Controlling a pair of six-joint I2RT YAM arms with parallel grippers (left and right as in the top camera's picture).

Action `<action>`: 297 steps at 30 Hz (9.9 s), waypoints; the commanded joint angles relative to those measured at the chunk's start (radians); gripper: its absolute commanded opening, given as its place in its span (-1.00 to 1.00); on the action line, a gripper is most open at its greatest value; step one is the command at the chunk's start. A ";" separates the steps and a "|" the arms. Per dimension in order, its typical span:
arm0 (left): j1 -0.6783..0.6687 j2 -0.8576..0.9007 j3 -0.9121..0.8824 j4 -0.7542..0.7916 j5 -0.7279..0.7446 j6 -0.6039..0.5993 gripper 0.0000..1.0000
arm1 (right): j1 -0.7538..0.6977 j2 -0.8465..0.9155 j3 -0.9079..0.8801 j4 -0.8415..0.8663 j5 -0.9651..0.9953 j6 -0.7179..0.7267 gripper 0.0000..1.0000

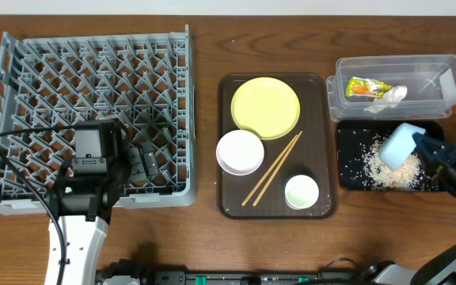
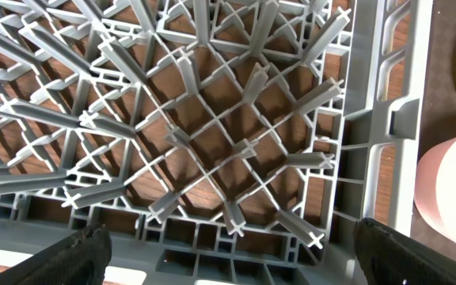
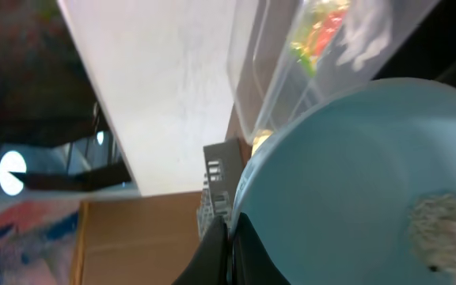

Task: Sort waste into correct bins and load items into the dishwasher rack
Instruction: 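Tilt the blue bowl with the right gripper to pour rice onto the black tray, then carry the empty blue bowl with the right gripper and set it on the yellow plate, then grasp the white cup with the right gripper and lift it, then pass the white cup from the right gripper to the left gripper, then lower the white cup with the left gripper into the dish rack and release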

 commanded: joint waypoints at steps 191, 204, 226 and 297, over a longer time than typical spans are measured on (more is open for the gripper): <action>-0.002 0.216 0.021 0.634 1.219 -0.427 0.98 | 1.003 0.127 0.457 -0.191 -0.139 -0.458 -0.98; -0.088 0.347 0.021 0.860 1.503 -0.576 0.97 | 1.035 0.151 0.457 -0.101 -0.143 -0.436 -0.97; -0.280 0.347 0.021 1.137 1.369 -0.793 0.70 | 1.075 0.151 0.457 -0.083 -0.136 -0.433 -0.97; 0.045 0.199 0.261 -0.122 -0.099 -0.037 -0.35 | 0.910 0.048 0.457 -0.674 0.917 -0.640 -0.88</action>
